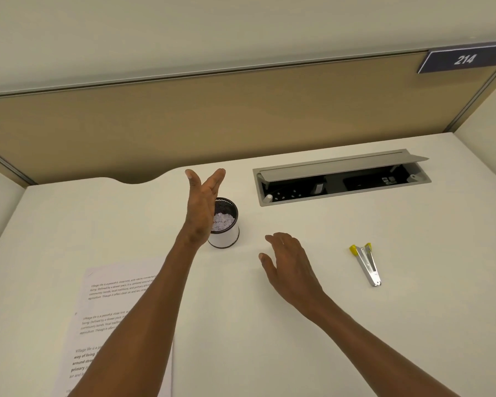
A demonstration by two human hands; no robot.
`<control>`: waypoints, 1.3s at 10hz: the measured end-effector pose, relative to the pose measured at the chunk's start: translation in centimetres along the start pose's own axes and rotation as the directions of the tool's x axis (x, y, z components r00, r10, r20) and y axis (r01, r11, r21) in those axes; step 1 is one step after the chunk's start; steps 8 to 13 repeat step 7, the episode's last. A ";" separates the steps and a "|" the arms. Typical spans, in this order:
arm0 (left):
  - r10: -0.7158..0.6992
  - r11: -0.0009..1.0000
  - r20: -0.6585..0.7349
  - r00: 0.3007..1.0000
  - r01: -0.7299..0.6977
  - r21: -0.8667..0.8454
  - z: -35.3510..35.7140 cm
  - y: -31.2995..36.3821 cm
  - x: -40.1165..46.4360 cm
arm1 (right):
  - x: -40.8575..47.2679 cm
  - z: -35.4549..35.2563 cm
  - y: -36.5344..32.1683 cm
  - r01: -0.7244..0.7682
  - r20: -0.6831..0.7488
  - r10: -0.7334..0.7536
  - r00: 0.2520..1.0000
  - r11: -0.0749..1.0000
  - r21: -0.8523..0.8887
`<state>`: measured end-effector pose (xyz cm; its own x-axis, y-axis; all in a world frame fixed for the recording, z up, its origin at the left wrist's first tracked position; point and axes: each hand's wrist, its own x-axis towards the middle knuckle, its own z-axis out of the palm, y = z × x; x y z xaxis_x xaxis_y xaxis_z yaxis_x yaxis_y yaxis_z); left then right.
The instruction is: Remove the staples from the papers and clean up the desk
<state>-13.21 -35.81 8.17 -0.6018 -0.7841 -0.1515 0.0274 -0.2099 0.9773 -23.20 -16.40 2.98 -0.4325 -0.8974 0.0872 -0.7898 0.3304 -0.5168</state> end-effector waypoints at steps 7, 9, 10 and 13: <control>0.243 0.966 -0.245 0.939 -0.212 0.147 3.3 -0.7 -5.6 | -1.8 -0.8 0.4 0.109 0.131 -0.097 0.987 0.990 -0.087; 0.243 0.966 -0.245 0.939 -0.212 0.147 3.3 -0.7 -5.6 | -1.8 -0.8 0.4 0.109 0.131 -0.097 0.987 0.990 -0.087; 0.243 0.966 -0.245 0.939 -0.212 0.147 3.3 -0.7 -5.6 | -1.8 -0.8 0.4 0.109 0.131 -0.097 0.987 0.990 -0.087; 0.243 0.966 -0.245 0.939 -0.212 0.147 3.3 -0.7 -5.6 | -1.8 -0.8 0.4 0.109 0.131 -0.097 0.987 0.990 -0.087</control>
